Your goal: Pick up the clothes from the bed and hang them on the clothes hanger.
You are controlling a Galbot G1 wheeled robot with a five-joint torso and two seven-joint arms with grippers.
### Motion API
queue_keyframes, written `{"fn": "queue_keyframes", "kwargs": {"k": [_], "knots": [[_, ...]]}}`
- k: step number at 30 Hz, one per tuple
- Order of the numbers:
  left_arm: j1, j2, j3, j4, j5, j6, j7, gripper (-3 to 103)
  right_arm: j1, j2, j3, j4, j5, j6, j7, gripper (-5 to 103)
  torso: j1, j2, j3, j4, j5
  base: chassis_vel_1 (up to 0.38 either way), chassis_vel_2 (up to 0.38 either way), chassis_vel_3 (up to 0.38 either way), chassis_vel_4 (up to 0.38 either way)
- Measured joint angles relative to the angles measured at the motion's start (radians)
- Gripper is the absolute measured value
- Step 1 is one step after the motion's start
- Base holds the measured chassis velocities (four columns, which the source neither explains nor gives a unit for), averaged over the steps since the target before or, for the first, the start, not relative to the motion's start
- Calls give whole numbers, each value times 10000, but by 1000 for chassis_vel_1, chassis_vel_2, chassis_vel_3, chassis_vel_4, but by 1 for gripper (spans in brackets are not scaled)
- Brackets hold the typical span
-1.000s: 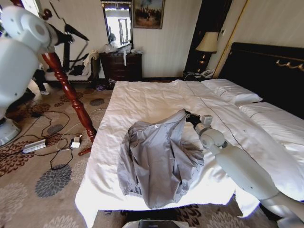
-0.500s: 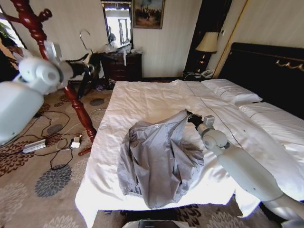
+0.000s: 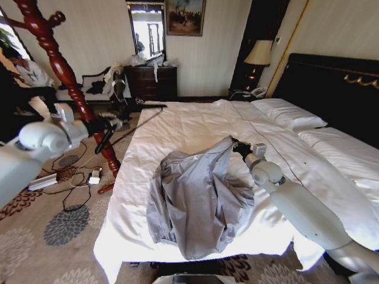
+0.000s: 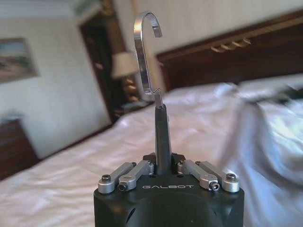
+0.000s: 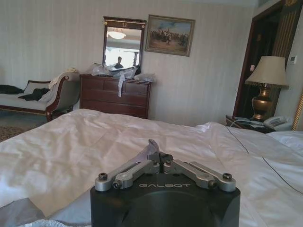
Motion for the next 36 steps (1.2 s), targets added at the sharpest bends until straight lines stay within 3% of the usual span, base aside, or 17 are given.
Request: {"fn": "queue_keyframes", "kwargs": {"k": [6, 17, 24, 28, 36], "knots": [[1138, -60, -176, -608, 399, -179, 517, 15, -64, -103, 8, -16, 40, 2, 14, 0, 1, -1, 2, -8, 4, 0, 0, 0, 0], [2148, -647, 173, -1304, 630, -195, 824, 15, -127, -226, 114, -7, -68, 31, 4, 0, 2, 0, 2, -3, 1, 0, 0, 0, 0], [1542, -1020, 1079, -1029, 1046, -231, 768, 15, -163, -274, 165, 70, -69, 64, 3, 0, 3, -1, 1, -3, 2, 0, 0, 0, 0], [825, -1696, 2251, -688, 1185, -209, 514, 15, -447, -406, 345, 277, 71, 119, -19, 0, 2, 0, 1, -9, 3, 0, 0, 0, 0], [19, -2552, 3247, -52, 1396, -151, 197, 15, -569, -450, 447, 343, 104, 160, -48, 0, 2, 0, 2, -3, 1, 0, 0, 0, 0]]}}
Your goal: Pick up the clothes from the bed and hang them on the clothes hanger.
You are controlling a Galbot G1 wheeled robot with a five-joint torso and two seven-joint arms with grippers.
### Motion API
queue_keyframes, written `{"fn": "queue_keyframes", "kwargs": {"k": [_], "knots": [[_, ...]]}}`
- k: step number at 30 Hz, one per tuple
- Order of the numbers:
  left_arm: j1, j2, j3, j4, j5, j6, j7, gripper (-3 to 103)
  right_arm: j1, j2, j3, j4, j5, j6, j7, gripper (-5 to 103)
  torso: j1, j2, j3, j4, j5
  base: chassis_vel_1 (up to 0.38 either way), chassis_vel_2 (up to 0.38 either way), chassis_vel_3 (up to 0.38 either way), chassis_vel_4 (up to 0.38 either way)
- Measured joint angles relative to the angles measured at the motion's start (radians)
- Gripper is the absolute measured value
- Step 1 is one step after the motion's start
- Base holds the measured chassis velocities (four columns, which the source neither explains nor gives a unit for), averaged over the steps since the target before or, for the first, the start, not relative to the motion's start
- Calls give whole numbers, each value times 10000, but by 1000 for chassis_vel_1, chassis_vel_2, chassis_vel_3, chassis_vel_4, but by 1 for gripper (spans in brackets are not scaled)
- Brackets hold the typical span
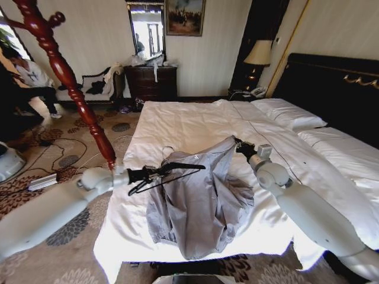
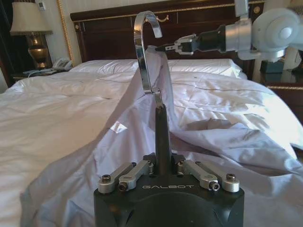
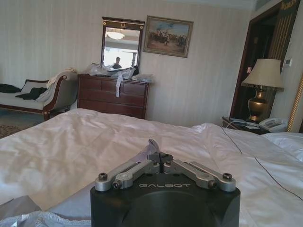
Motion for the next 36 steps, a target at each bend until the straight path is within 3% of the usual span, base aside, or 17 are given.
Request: {"fn": "queue_keyframes", "kwargs": {"k": [7, 13, 21, 34, 36], "knots": [[-1869, -649, 1427, 984, -50, 13, 71, 15, 107, -38, -4, 43, 12, 229, -68, 0, 0, 0, 0, -2, 4, 0, 0, 0, 0], [-2750, -1347, 2246, 1638, -125, 11, 100, 15, 97, -122, 36, 116, 62, 248, -124, 0, 1, -1, 0, -3, 1, 0, 0, 0, 0], [-3236, -2054, 2892, 2218, -129, -11, 124, 15, 9, -168, 94, 176, 105, 242, -157, 0, 1, -1, 1, 0, 1, 0, 0, 0, 0], [-4046, -3989, 3712, 3676, -87, -132, 226, 15, -51, -139, -60, 311, 162, 168, -193, 0, 1, -1, 0, -4, 2, 0, 0, 0, 0], [-4056, -4007, 3719, 3694, -83, -133, 224, 15, -50, -135, -62, 315, 165, 166, -193, 0, 1, -2, 0, -4, 3, 0, 0, 0, 0]]}}
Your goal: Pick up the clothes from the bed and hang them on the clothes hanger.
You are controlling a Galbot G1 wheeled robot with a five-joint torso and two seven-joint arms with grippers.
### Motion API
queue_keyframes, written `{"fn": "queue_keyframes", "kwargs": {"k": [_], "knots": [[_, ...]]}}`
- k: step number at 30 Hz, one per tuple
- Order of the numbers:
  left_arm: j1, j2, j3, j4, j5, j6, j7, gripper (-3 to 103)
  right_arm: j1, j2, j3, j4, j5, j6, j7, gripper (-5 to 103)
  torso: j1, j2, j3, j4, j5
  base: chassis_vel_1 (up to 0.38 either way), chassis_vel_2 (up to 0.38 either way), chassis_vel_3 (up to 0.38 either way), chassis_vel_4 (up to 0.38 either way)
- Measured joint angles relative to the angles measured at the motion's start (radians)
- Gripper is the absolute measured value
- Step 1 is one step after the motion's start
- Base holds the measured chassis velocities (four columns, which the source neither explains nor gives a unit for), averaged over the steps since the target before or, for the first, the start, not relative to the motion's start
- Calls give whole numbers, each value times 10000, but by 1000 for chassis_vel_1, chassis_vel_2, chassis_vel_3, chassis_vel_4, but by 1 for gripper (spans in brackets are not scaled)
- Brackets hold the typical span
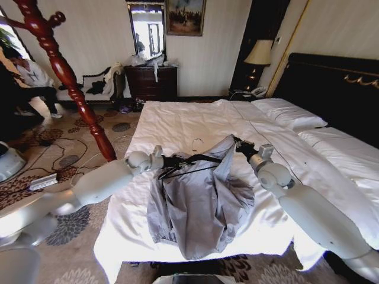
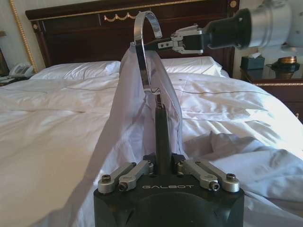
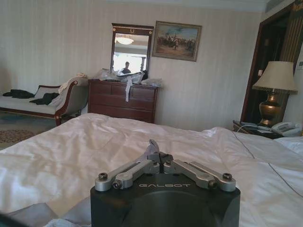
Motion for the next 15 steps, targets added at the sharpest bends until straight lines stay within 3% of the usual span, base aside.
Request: {"fn": "queue_keyframes", "kwargs": {"k": [4, 15], "knots": [[-386, -681, 189, 956, 157, -30, -31, 15, -115, -25, 93, 227, 162, -49, 0, 0, 0, 0, 0, 4, -2, 0, 0, 0, 0], [-570, -825, 484, 1282, 184, -47, -41, 15, -198, -314, 386, 680, 615, -166, 66, 0, -1, 0, -1, 3, -3, 0, 0, 0, 0]]}}
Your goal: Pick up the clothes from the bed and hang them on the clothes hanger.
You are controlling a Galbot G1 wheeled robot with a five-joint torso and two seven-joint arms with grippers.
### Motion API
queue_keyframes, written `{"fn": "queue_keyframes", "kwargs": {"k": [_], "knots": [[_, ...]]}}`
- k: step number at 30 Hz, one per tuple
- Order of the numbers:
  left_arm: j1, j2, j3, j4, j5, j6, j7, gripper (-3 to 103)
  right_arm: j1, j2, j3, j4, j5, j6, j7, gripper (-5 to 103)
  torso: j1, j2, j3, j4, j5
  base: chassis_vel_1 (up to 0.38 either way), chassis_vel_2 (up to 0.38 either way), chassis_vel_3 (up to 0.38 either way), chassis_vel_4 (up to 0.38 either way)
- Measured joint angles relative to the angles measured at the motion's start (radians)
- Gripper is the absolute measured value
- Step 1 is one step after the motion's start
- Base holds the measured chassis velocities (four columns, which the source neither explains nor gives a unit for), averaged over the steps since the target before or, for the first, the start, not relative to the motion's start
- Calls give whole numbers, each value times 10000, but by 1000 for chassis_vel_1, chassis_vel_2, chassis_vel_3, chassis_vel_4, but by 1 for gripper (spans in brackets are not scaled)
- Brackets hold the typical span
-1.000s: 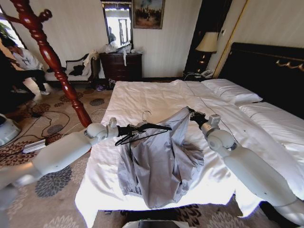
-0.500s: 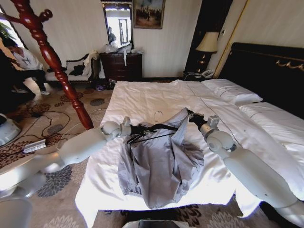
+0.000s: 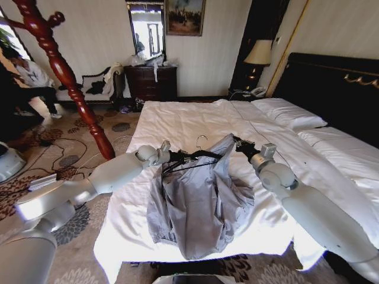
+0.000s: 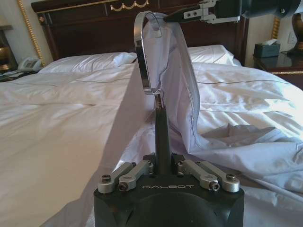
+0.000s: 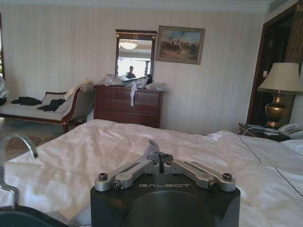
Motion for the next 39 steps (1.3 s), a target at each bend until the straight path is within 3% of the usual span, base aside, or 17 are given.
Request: {"fn": "queue_keyframes", "kwargs": {"k": [11, 21, 23, 30, 39], "knots": [[-259, -628, 41, 257, -378, 76, -285, 15, 104, 41, 17, 409, 539, -180, 266, 0, 0, 0, 0, -3, 2, 0, 0, 0, 0], [-246, -979, -69, 469, -1122, 123, -621, 15, -443, 106, 469, 1060, 1896, -392, 945, 0, 0, 0, 0, -4, 2, 0, 0, 0, 0], [-215, -1021, -73, 511, -1131, 88, -621, 15, -435, 211, 485, 1276, 2569, -441, 1226, 0, 0, 0, 0, 1, 1, 0, 0, 0, 0], [-67, -1152, -170, 652, -1070, 24, -699, 15, -367, 269, 559, 1691, 3514, -496, 1387, 0, 0, 0, 0, -3, 1, 0, 0, 0, 0], [151, -1354, -434, 718, -1105, -52, -945, 15, -488, 362, 498, 2071, 3864, -586, 1426, 0, 0, 0, 0, -4, 1, 0, 0, 0, 0]]}}
